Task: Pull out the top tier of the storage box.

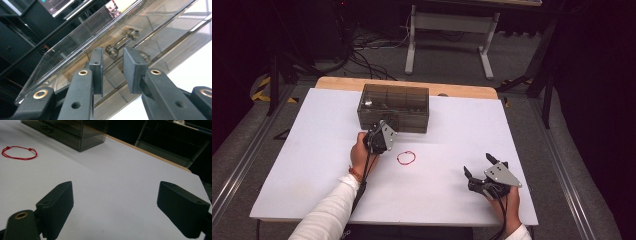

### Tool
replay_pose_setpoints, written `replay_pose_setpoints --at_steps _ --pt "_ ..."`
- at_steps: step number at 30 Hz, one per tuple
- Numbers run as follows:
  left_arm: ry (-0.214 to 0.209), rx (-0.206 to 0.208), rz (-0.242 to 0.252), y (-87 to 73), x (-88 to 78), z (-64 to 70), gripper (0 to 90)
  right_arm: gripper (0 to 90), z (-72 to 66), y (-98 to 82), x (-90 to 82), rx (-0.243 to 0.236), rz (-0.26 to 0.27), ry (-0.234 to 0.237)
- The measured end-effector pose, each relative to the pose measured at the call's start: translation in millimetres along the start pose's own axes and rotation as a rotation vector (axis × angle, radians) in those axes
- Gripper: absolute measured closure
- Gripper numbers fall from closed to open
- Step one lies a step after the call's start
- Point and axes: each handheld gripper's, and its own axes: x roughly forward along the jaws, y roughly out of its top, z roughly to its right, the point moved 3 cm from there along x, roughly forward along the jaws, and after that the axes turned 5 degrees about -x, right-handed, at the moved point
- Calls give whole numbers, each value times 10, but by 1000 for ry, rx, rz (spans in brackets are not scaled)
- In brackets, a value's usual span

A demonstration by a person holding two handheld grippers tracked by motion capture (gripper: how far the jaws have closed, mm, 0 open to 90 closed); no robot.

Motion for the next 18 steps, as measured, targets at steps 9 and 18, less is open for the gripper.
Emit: replay_pose_setpoints --at_steps 9,18 --pt "12 12 -9 -10 31 17 788 146 3 -5 -5 -4 1 3" --pt "3 5 -16 -10 4 11 802 148 2 -5 -6 -4 2 5"
